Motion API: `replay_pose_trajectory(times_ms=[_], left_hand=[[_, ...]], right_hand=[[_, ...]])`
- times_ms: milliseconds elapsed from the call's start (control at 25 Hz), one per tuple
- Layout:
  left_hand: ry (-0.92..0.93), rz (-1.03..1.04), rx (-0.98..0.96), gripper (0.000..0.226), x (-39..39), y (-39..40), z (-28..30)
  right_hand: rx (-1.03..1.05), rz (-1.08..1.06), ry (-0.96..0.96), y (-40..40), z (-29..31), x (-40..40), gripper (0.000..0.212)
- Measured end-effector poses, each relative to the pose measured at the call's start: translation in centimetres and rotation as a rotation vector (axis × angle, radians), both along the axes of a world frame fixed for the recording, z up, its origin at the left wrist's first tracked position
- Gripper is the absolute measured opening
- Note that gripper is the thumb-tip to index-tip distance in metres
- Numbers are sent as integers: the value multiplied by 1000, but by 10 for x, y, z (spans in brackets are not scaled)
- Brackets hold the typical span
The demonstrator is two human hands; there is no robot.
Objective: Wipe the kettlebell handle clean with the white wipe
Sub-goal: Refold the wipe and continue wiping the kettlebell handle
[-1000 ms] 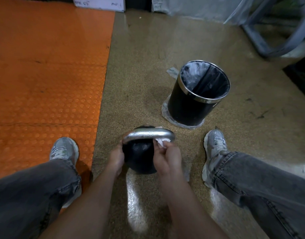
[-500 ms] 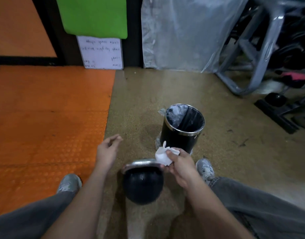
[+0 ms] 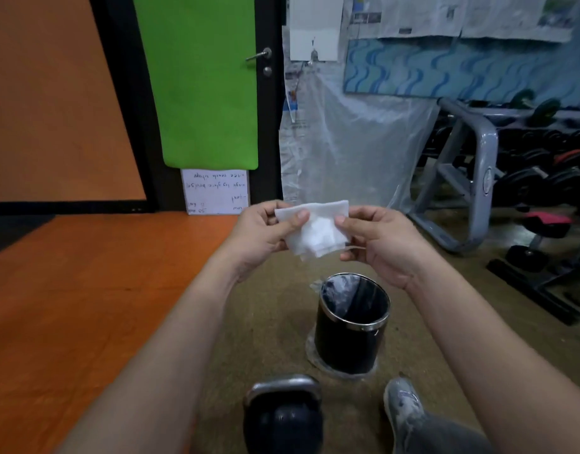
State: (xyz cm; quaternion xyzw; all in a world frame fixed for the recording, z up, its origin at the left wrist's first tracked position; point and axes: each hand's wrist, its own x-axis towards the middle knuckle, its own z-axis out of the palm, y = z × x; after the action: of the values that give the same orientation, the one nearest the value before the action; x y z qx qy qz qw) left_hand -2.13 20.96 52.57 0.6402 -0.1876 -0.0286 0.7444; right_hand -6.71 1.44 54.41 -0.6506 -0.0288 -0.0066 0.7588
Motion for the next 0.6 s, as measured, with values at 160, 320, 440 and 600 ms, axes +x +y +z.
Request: replay_pose_trajectory(times_ms=[160,320,440,600], left_hand=[[-63,79,114,19,5,5,39],[-36,-56,184,42,5,13,56],[-130,-53,314,45,-2,12,61],[-282,-12,316,18,-12,8,67]], right_hand=[[-103,-102,-43,-7,28,11,6],[21,-64,-34,-10,36,15,8],[92,22,-83,-17,40,9,18],[12,76,-184,-24,49,-1,22]])
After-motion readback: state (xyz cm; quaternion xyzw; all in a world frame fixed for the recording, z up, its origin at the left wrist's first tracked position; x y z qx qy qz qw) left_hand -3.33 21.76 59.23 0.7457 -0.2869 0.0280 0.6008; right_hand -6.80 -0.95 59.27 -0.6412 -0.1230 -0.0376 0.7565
